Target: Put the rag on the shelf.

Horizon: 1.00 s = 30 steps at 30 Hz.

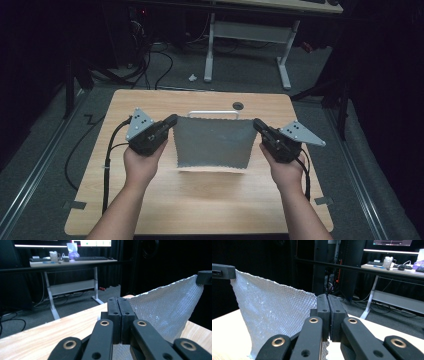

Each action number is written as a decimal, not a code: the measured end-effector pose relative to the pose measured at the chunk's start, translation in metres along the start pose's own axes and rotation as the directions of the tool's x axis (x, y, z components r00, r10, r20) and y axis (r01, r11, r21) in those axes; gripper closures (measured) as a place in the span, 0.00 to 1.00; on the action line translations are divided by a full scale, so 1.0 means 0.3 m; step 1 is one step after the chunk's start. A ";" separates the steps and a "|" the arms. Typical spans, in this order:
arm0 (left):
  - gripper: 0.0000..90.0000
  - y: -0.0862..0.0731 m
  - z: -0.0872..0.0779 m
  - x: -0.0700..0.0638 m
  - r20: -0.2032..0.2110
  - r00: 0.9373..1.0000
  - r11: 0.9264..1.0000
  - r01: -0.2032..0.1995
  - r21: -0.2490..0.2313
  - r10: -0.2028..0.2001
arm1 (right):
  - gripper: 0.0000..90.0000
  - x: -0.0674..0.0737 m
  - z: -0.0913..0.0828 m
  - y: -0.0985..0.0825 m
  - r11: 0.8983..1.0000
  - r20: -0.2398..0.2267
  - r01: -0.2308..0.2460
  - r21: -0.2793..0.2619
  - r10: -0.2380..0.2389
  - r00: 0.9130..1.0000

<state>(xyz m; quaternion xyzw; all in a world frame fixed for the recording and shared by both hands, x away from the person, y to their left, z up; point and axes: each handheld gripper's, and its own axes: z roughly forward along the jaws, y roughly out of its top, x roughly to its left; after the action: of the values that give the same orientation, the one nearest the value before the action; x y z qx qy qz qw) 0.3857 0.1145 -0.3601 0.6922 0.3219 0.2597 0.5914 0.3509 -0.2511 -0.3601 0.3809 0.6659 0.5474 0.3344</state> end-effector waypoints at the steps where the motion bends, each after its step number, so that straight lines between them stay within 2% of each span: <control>1: 1.00 0.004 0.004 0.002 -0.002 1.000 1.000 -0.002 0.000 0.002 | 1.00 -0.003 0.002 0.003 1.000 0.002 0.001 -0.002 -0.001 1.000; 5: 1.00 0.024 0.019 0.013 -0.004 1.000 1.000 -0.003 -0.003 0.003 | 1.00 -0.011 0.010 0.018 1.000 0.005 0.002 -0.007 -0.002 1.000; 14: 1.00 0.117 0.069 0.047 -0.035 0.997 0.998 -0.066 -0.011 0.066 | 1.00 -0.042 0.042 0.106 0.999 0.020 0.015 -0.030 -0.014 1.000; 20: 1.00 0.161 0.115 0.077 -0.066 0.994 0.996 -0.088 -0.008 0.087 | 1.00 -0.069 0.099 0.168 0.999 0.043 0.024 -0.029 -0.023 0.999; 22: 1.00 0.171 0.131 0.087 -0.082 0.992 0.996 -0.093 -0.014 0.092 | 1.00 -0.081 0.119 0.184 0.999 0.044 0.014 -0.029 -0.013 0.999; 27: 0.99 0.192 0.187 0.120 -0.119 0.990 0.997 -0.076 -0.014 0.073 | 1.00 -0.104 0.175 0.213 1.000 0.060 0.027 -0.016 -0.026 0.998; 30: 0.99 0.206 0.227 0.135 -0.143 0.986 0.996 -0.092 0.006 0.092 | 1.00 -0.118 0.204 0.223 1.000 0.069 0.017 -0.014 -0.016 0.997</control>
<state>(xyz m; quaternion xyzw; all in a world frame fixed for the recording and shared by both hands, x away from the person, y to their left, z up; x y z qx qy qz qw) 0.4713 0.0950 -0.3113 0.6857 0.3309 0.3357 0.5546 0.4304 -0.2456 -0.3042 0.3916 0.6532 0.5359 0.3645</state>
